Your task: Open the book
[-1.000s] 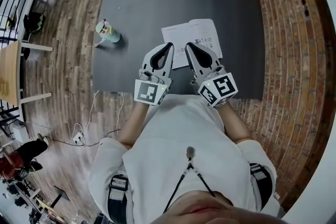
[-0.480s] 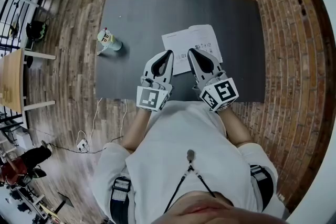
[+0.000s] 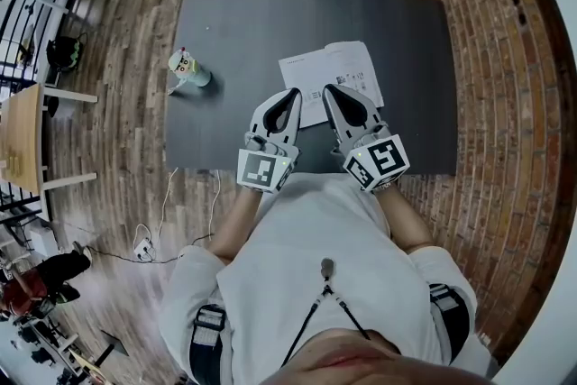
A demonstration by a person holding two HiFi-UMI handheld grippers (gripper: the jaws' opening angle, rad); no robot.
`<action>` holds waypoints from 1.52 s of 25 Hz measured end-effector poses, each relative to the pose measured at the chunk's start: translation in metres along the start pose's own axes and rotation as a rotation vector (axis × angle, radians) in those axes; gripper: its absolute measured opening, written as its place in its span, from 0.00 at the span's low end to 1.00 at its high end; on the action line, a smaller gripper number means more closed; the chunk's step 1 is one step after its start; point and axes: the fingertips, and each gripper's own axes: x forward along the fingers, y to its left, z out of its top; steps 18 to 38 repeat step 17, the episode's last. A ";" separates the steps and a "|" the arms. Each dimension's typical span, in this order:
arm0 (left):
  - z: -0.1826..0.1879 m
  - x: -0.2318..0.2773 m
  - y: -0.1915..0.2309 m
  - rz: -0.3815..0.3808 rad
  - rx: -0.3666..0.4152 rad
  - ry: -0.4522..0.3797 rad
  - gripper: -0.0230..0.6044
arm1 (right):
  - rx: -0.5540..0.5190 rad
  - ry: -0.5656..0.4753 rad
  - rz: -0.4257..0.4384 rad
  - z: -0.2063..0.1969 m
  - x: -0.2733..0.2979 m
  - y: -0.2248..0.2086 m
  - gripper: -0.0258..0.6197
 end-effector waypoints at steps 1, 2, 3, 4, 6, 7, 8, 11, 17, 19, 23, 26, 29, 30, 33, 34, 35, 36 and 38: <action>-0.001 0.000 0.000 0.000 -0.001 0.001 0.07 | -0.003 0.000 0.002 0.000 0.000 0.001 0.09; -0.001 -0.001 -0.001 0.000 -0.001 0.003 0.07 | -0.004 0.001 0.003 -0.001 0.000 0.002 0.09; -0.001 -0.002 0.000 0.001 -0.002 0.004 0.07 | -0.004 0.003 0.004 -0.001 0.001 0.003 0.09; -0.002 -0.003 0.000 0.002 -0.003 0.007 0.07 | -0.005 0.004 0.006 -0.002 0.001 0.004 0.09; -0.002 -0.004 0.000 0.004 -0.003 0.010 0.07 | -0.007 0.006 0.008 -0.001 0.001 0.005 0.09; -0.002 -0.004 0.000 0.004 -0.003 0.010 0.07 | -0.005 0.008 0.006 0.000 0.001 0.005 0.09; -0.001 -0.004 0.000 0.004 -0.003 0.010 0.07 | -0.002 0.010 0.003 0.000 0.001 0.005 0.09; -0.002 -0.003 0.001 0.004 -0.002 0.008 0.07 | 0.002 0.013 0.000 -0.001 0.001 0.003 0.09; -0.004 -0.002 0.000 0.003 0.003 0.023 0.07 | 0.005 0.017 0.001 -0.006 0.000 0.002 0.09; -0.004 -0.002 0.000 0.003 0.003 0.023 0.07 | 0.005 0.017 0.001 -0.006 0.000 0.002 0.09; -0.004 -0.002 0.000 0.003 0.003 0.023 0.07 | 0.005 0.017 0.001 -0.006 0.000 0.002 0.09; -0.004 -0.002 0.000 0.003 0.003 0.023 0.07 | 0.005 0.017 0.001 -0.006 0.000 0.002 0.09; -0.004 -0.002 0.000 0.003 0.003 0.023 0.07 | 0.005 0.017 0.001 -0.006 0.000 0.002 0.09; -0.004 -0.002 0.000 0.003 0.003 0.023 0.07 | 0.005 0.017 0.001 -0.006 0.000 0.002 0.09; -0.004 -0.002 0.000 0.003 0.003 0.023 0.07 | 0.005 0.017 0.001 -0.006 0.000 0.002 0.09; -0.004 -0.002 0.000 0.003 0.003 0.023 0.07 | 0.005 0.017 0.001 -0.006 0.000 0.002 0.09; -0.004 -0.002 0.000 0.003 0.003 0.023 0.07 | 0.005 0.017 0.001 -0.006 0.000 0.002 0.09; -0.004 -0.002 0.000 0.003 0.003 0.023 0.07 | 0.005 0.017 0.001 -0.006 0.000 0.002 0.09; -0.004 -0.002 0.000 0.003 0.003 0.023 0.07 | 0.005 0.017 0.001 -0.006 0.000 0.002 0.09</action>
